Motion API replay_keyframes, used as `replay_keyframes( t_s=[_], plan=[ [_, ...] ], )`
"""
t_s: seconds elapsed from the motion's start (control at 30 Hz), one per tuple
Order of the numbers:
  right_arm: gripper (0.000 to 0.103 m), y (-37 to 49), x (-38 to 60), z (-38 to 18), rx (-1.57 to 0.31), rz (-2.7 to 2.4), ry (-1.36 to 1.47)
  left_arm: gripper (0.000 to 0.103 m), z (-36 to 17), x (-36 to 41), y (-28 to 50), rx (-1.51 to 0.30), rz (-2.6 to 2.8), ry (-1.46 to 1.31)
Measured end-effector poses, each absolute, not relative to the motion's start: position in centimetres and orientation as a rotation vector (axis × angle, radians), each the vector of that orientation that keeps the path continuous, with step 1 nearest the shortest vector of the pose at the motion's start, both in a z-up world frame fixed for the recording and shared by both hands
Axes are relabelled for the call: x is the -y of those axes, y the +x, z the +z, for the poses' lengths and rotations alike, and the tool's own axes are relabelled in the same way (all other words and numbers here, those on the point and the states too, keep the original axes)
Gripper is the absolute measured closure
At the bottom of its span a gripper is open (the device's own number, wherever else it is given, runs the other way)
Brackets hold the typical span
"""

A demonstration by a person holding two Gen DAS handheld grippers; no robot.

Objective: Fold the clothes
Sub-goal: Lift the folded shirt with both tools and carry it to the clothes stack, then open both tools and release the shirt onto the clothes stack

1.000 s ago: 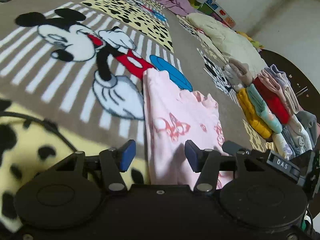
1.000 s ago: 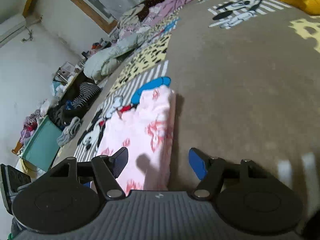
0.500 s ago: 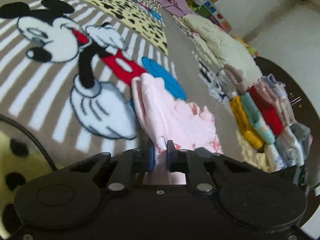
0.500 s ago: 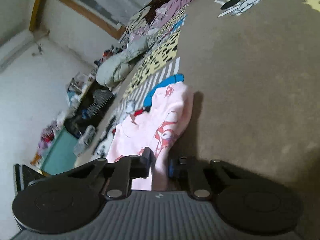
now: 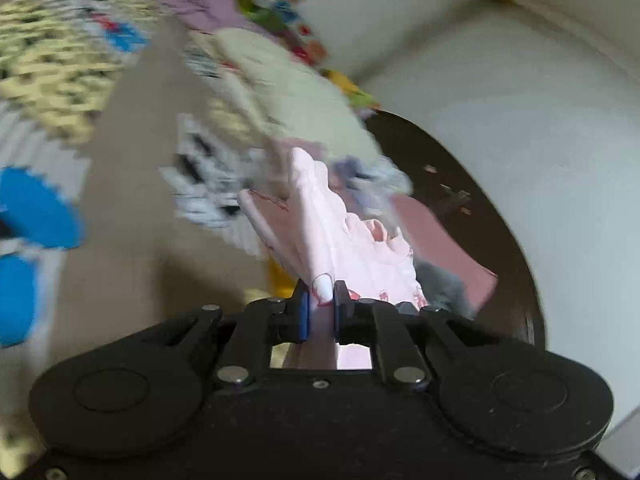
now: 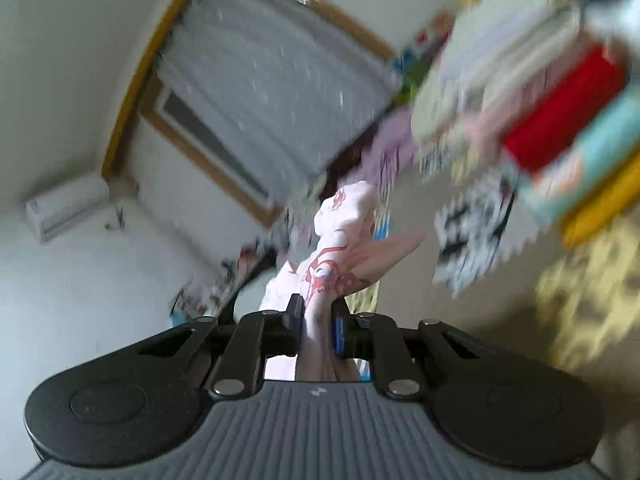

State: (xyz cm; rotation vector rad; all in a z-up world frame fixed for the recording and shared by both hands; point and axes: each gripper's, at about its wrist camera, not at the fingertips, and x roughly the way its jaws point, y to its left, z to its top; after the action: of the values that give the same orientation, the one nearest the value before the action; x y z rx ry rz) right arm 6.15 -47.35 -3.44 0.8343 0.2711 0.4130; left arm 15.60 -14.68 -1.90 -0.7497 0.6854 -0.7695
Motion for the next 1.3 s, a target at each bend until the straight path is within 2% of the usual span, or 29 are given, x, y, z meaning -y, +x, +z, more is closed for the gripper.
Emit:
replay_keyframes(
  t_s=[0.23,0.43,0.7,0.73,0.77,0.8,0.83,0.87,0.9,0.97,1.07,1.13,1.2,1.3],
  plan=[
    [0.086,7.0,56.9,1.5,-0.105,0.359,0.753,0.094,3.3,24.0,18.8,-0.616,-0.917,-0.762],
    [0.086,11.7,62.4,4.4,0.0,0.36,0.709,0.094,6.1,29.0,23.2,-0.516,-1.001,-0.825],
    [0.084,21.4,69.2,5.0,-0.026,0.288,0.801,0.094,7.7,34.7,31.0,-0.482,-1.008,-0.891],
    [0.08,23.1,69.6,4.6,-0.093,0.218,0.805,0.094,7.5,35.4,32.2,-0.502,-0.988,-0.88],
    [0.062,24.9,69.8,4.2,-0.175,0.134,0.804,0.094,7.2,36.2,33.4,-0.528,-0.964,-0.863],
    [0.044,26.4,69.9,3.6,-0.266,0.047,0.791,0.089,6.4,36.7,34.5,-0.567,-0.916,-0.83],
    [0.045,27.5,70.0,2.8,-0.342,-0.025,0.777,0.068,5.5,37.0,35.4,-0.609,-0.86,-0.792],
    [0.045,27.7,69.9,2.2,-0.36,-0.041,0.769,0.057,4.6,37.4,36.3,-0.65,-0.803,-0.754],
    [0.041,27.1,69.7,1.9,-0.34,-0.036,0.75,0.049,3.5,36.9,36.5,-0.672,-0.753,-0.735],
    [0.032,25.4,69.0,1.4,-0.293,-0.025,0.697,0.048,2.1,34.9,35.4,-0.645,-0.755,-0.719],
    [0.031,22.6,67.5,1.2,-0.247,-0.01,0.612,0.046,0.5,31.4,32.4,-0.604,-0.776,-0.697],
    [0.023,20.1,66.1,1.4,-0.218,-0.002,0.571,0.038,-0.4,29.0,29.9,-0.596,-0.777,-0.661],
    [0.008,17.5,64.0,1.5,-0.218,0.008,0.546,0.035,-1.2,26.8,27.2,-0.604,-0.754,-0.62],
    [0.001,14.1,60.5,1.3,-0.27,0.037,0.537,0.026,-2.1,23.4,22.8,-0.632,-0.723,-0.543]
  ],
)
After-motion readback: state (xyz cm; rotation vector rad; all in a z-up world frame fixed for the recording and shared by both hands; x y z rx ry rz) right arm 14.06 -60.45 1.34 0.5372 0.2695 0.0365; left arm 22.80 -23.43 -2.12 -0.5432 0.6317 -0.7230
